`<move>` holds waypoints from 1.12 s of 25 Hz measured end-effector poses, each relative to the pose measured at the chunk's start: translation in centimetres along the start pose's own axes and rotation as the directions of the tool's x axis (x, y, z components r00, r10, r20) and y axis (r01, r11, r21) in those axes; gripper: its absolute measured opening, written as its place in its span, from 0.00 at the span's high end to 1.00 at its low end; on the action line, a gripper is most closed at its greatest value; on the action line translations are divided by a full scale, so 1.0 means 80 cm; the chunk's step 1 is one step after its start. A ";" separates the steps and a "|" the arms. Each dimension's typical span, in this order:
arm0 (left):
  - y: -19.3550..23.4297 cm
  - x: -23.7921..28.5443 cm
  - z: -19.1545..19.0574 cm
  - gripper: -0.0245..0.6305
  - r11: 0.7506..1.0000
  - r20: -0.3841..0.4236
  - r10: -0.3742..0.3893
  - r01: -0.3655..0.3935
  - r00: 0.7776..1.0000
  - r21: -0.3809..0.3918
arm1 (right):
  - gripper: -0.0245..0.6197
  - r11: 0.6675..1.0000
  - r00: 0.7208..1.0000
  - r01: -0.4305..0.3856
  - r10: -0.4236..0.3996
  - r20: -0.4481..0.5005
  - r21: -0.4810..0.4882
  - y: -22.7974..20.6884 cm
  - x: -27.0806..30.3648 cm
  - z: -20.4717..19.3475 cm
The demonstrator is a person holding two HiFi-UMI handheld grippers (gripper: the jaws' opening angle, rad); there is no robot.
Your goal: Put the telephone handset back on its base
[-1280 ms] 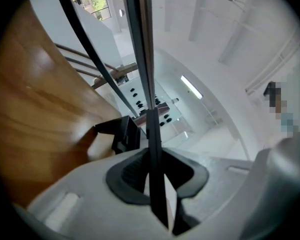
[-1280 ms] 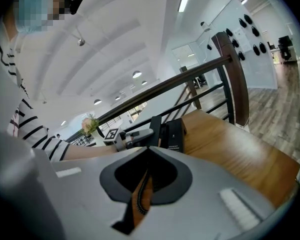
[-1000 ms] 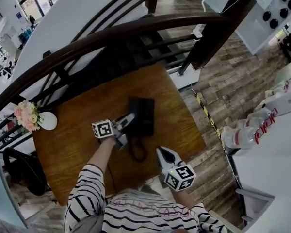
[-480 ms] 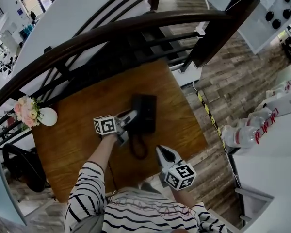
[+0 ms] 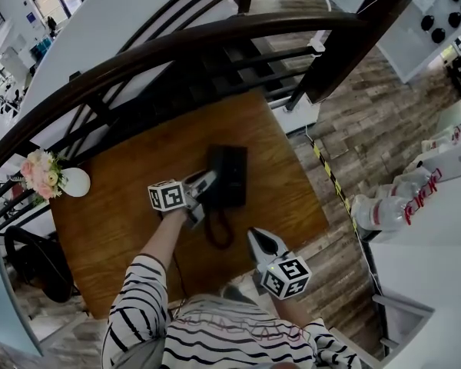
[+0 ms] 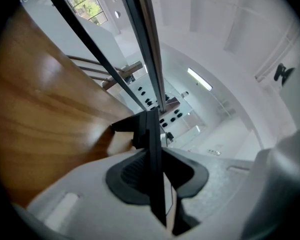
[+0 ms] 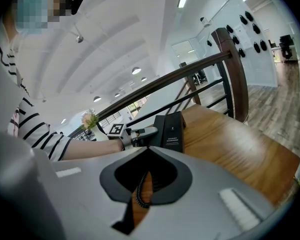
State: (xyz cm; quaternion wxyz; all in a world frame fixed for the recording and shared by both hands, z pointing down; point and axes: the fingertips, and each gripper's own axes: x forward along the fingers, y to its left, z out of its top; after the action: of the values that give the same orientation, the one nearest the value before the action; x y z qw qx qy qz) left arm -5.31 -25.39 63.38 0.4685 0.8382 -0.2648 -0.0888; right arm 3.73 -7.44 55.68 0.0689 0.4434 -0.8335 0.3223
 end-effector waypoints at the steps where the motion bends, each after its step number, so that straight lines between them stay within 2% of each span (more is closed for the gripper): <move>1: 0.000 0.000 0.000 0.85 1.000 0.006 0.000 0.000 1.000 -0.002 | 0.96 1.000 1.000 0.000 0.000 0.001 0.000 0.000 0.000 0.000; 6: 0.006 0.000 -0.002 0.85 1.000 0.018 0.025 -0.025 1.000 0.002 | 0.96 1.000 1.000 -0.003 0.003 0.002 0.003 -0.002 0.000 -0.002; 10: 0.000 0.000 0.001 0.84 0.997 0.043 0.059 -0.060 0.997 0.037 | 0.96 1.000 1.000 -0.005 0.005 0.004 0.009 -0.002 -0.002 -0.001; 14: -0.008 -0.003 0.006 0.81 0.997 0.073 0.059 -0.063 0.996 0.054 | 0.96 1.000 1.000 -0.013 0.013 0.002 0.012 -0.001 -0.003 0.000; 19: -0.007 -0.006 -0.004 0.80 0.995 0.052 0.074 -0.077 0.996 0.071 | 0.96 1.000 1.000 -0.018 0.018 0.004 0.012 -0.002 -0.003 0.000; 24: -0.005 -0.017 -0.001 0.80 0.992 0.088 0.107 -0.113 0.990 0.062 | 0.96 1.000 1.000 -0.025 0.025 0.006 0.016 0.000 -0.002 -0.002; 28: -0.010 -0.032 -0.010 0.80 0.988 0.087 0.128 -0.135 0.988 0.077 | 0.96 0.999 1.000 -0.025 0.025 0.011 0.020 -0.002 -0.004 0.000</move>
State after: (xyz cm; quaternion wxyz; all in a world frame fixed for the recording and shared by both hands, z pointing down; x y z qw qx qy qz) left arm -6.86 -23.17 62.91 0.4269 0.8333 -0.3419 -0.0806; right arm 4.05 -7.28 55.64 0.0561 0.4353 -0.8361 0.3291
